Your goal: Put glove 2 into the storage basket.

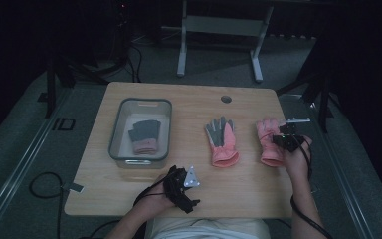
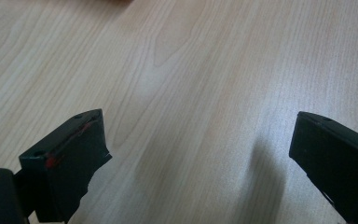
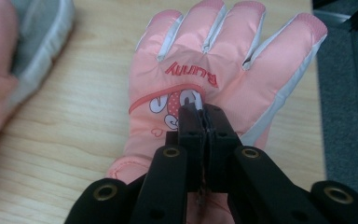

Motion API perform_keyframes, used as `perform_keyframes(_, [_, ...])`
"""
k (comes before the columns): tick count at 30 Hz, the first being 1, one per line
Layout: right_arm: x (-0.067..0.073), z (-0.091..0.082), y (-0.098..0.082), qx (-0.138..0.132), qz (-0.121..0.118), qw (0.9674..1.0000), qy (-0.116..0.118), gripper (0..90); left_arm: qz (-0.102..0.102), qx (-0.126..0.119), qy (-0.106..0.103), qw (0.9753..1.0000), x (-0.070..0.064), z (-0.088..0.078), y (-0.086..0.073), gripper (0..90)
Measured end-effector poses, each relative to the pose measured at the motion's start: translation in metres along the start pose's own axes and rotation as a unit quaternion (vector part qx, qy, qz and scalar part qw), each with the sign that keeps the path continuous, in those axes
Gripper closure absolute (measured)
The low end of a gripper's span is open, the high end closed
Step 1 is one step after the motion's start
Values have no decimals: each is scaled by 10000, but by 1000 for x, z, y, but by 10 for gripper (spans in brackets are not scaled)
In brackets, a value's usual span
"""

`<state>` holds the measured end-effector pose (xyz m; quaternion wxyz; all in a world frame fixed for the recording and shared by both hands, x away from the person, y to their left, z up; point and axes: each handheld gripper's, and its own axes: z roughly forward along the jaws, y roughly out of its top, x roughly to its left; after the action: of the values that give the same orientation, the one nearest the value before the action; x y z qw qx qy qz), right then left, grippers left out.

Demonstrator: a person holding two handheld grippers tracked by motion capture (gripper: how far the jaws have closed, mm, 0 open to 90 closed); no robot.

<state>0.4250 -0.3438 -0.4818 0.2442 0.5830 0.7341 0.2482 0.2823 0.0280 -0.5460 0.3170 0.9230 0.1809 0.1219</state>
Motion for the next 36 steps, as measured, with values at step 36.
perform_keyframes(36, [100, -65, 75, -648, -848, 9937, 349, 873, 24, 22, 41, 10000, 0, -3, 0, 34])
